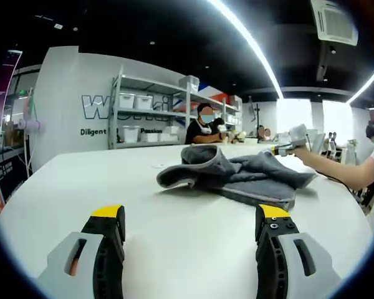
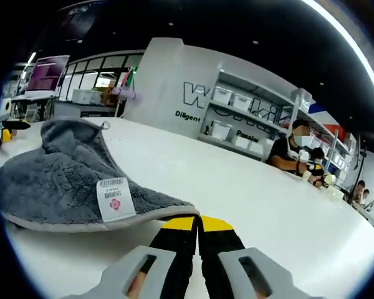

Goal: Fold the towel on the table until its edges align and the towel forms a compact rectangular stack.

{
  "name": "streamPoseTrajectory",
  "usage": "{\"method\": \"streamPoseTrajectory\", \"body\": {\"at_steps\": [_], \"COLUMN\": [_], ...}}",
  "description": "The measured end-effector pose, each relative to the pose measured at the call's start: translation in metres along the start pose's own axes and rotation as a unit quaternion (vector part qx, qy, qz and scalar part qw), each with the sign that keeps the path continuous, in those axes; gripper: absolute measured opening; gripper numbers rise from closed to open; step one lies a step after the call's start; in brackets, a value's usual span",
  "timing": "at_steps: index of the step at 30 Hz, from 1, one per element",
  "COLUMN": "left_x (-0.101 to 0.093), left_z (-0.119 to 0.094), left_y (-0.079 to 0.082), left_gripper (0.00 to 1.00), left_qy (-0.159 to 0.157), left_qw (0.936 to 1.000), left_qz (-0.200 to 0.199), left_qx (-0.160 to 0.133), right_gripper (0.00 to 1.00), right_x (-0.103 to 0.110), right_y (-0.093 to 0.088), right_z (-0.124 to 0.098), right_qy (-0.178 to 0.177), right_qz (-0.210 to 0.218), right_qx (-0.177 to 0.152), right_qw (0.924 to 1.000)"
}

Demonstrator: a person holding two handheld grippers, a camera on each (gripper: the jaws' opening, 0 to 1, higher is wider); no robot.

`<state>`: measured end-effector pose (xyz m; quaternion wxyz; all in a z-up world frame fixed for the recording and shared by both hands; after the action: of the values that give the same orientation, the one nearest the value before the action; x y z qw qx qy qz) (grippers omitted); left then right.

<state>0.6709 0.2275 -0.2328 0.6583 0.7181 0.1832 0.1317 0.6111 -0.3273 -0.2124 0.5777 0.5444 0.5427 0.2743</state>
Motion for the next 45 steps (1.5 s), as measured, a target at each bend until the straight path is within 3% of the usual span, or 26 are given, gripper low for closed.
{"method": "streamPoseTrajectory", "body": {"at_steps": [3, 8, 13, 20, 24, 26, 28, 31, 35, 39, 43, 45], "left_x": [0.0, -0.001, 0.0, -0.001, -0.002, -0.003, -0.003, -0.003, -0.002, -0.003, -0.003, -0.003], "left_z": [0.0, 0.0, 0.0, 0.001, 0.002, 0.002, 0.002, 0.002, 0.002, 0.002, 0.001, 0.001], "left_y": [0.0, 0.0, 0.0, 0.001, 0.001, 0.001, 0.002, 0.002, 0.002, 0.002, 0.002, 0.002], "left_gripper": [0.84, 0.84, 0.84, 0.84, 0.84, 0.84, 0.84, 0.84, 0.84, 0.84, 0.84, 0.84], "left_qy": [0.0, -0.001, -0.001, -0.002, -0.002, -0.002, -0.002, -0.003, -0.003, -0.002, -0.001, -0.002], "left_qw": [1.0, 1.0, 1.0, 1.0, 1.0, 1.0, 1.0, 1.0, 1.0, 1.0, 1.0, 1.0], "left_qz": [0.0, 0.0, -0.001, -0.002, -0.002, -0.003, -0.003, -0.003, -0.003, -0.003, -0.004, -0.003], "left_qx": [0.0, -0.001, -0.002, -0.003, -0.005, -0.005, -0.005, -0.005, -0.005, -0.004, -0.004, -0.002], "right_gripper": [0.0, 0.0, 0.0, 0.0, 0.11, 0.15, 0.2, 0.27, 0.34, 0.38, 0.44, 0.49], "right_x": [-0.001, -0.005, -0.012, -0.013, -0.01, -0.011, -0.017, -0.023, -0.023, -0.018, -0.013, -0.013], "right_y": [-0.001, -0.004, -0.003, -0.007, -0.007, -0.005, -0.005, -0.01, -0.017, -0.021, -0.029, -0.03], "right_z": [0.0, -0.001, -0.003, -0.005, -0.009, -0.012, -0.014, -0.016, -0.02, -0.029, -0.041, -0.045], "right_qy": [0.001, 0.009, 0.016, 0.077, 0.131, 0.156, 0.163, 0.178, 0.234, 0.312, 0.36, 0.367], "right_qz": [0.008, 0.056, 0.099, 0.177, 0.156, 0.183, 0.202, 0.196, 0.159, 0.139, 0.098, 0.096], "right_qx": [-0.002, -0.022, -0.069, -0.12, -0.14, -0.157, -0.166, -0.163, -0.156, -0.149, -0.136, -0.134], "right_qw": [1.0, 0.9982, 0.9925, 0.9739, 0.9689, 0.9578, 0.9515, 0.9503, 0.9463, 0.9278, 0.9178, 0.9155]}}
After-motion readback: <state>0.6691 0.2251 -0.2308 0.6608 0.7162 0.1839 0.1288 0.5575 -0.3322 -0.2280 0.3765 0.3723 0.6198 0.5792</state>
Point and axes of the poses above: the point that each gripper's makers call its tool centre point, and the gripper's own axes: z roughly forward along the fingers, x roughly to its left, y roughly out of its top, the point moved 9 cm from there along -z, roughly backward along the fingers, and after that the axes turned 13 degrees about -y, right-handed, at the moved point
